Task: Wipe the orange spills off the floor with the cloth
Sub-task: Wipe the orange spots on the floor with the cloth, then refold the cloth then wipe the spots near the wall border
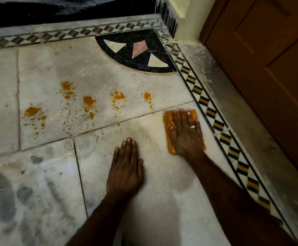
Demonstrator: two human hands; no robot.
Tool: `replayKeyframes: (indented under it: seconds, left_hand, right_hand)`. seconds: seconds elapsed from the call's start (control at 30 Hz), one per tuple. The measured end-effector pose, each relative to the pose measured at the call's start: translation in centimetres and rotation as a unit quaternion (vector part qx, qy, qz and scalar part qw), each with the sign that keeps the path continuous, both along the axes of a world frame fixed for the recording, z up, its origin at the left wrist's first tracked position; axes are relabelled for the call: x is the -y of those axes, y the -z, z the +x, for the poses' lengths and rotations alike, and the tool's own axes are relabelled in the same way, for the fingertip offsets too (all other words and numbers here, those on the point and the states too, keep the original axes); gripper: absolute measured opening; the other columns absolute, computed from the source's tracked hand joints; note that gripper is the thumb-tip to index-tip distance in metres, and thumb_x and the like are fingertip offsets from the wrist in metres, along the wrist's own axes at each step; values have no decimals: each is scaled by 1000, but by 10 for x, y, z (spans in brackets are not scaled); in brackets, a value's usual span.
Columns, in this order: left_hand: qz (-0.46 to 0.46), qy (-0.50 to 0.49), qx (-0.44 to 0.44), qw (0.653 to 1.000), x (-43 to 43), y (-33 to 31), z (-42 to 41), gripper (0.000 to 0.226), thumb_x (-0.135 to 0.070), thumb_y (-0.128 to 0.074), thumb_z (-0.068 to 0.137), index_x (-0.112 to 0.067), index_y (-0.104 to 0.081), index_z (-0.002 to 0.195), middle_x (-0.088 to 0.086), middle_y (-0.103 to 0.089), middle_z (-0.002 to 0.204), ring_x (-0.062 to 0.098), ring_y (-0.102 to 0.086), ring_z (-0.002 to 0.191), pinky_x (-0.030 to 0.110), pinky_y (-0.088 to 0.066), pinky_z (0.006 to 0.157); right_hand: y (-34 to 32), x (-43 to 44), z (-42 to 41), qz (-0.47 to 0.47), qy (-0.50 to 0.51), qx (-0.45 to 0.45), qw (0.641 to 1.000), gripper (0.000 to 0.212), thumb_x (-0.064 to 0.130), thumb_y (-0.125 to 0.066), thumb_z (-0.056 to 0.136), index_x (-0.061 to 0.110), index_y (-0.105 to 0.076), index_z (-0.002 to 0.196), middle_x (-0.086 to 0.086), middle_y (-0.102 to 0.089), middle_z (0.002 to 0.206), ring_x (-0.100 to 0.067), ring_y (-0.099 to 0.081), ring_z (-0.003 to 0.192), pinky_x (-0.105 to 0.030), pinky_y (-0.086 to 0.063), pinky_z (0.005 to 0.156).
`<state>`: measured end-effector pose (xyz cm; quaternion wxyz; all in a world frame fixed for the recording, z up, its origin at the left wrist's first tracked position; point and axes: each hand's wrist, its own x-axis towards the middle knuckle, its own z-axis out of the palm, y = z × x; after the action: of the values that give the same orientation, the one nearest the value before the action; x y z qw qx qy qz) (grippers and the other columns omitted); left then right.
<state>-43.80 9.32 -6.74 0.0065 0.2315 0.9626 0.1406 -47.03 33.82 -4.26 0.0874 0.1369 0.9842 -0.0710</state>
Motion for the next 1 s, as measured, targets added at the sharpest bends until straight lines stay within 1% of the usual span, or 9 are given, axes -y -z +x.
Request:
replayKeyframes:
  seconds: [0.1,0.2,0.3,0.37,0.53,0.63,0.73,0.83,1.0]
  left_hand:
    - [-6,-7,9,1000,0,2,0,64,-35,-29,101,1,-29,154,20,-28,162,33,-27,150,47,-16,122]
    - [-6,-10,20,1000,0,2,0,64,-35,-29,101,0,-29,155,20,-27,162,32,-26,151,47,-16,123]
    - [-3,-6,27,1000,0,2,1,64,-34,-28,101,0,-29,155,20,-28,162,33,-26,151,47,-16,123]
    - [-2,-1,31,1000,1,2,0,63,-34,-28,102,0,-29,155,20,-27,162,32,-25,151,46,-15,123]
    - [7,25,59,998,6,3,-2,64,-39,-27,103,-4,-29,156,19,-27,162,33,-26,151,45,-14,125]
    - [-20,47,125,991,11,-9,-12,77,-54,-7,96,-12,-9,160,12,-4,168,27,-5,156,39,2,124]
    - [-45,62,197,977,14,-24,-17,72,-53,-10,100,-16,4,160,10,13,168,25,11,155,39,7,123]
    - [-34,50,243,968,15,-38,2,68,-47,-23,105,-14,-1,161,14,12,167,30,9,155,44,1,123]
    - [-7,26,312,950,9,-53,56,75,-50,-31,102,-12,-4,160,18,10,167,31,6,155,45,-4,123]
  right_hand:
    - [1,3,36,16,86,4,996,69,53,0,101,23,9,162,-7,5,172,-26,7,158,-50,3,128]
    - [5,34,73,26,94,-5,995,70,50,-4,100,20,3,163,-10,-2,172,-30,-1,159,-54,-5,128]
    - [6,67,92,42,54,-18,998,69,45,-18,102,16,-10,164,-14,-15,170,-35,-16,157,-58,-17,125]
    - [8,87,104,44,-2,-19,999,68,43,-23,103,13,-16,163,-15,-18,169,-37,-16,156,-59,-19,124]
    - [-6,104,118,-22,-107,3,994,71,47,-28,99,15,-18,162,-18,-29,166,-40,-26,153,-60,-26,119]
    - [-32,79,110,-150,-8,17,989,76,57,-25,99,17,-17,163,-10,-17,170,-30,-19,157,-48,-21,125]
    - [-51,57,110,-148,136,30,979,64,41,-51,102,10,-32,155,-20,-38,156,-38,-42,141,-46,-37,112]
    - [-52,56,109,-180,185,85,963,54,33,-64,94,5,-49,137,-21,-55,135,-40,-55,124,-44,-46,101]
    - [-64,65,108,-185,211,59,958,46,19,-68,87,5,-59,130,-19,-62,129,-38,-60,120,-41,-49,99]
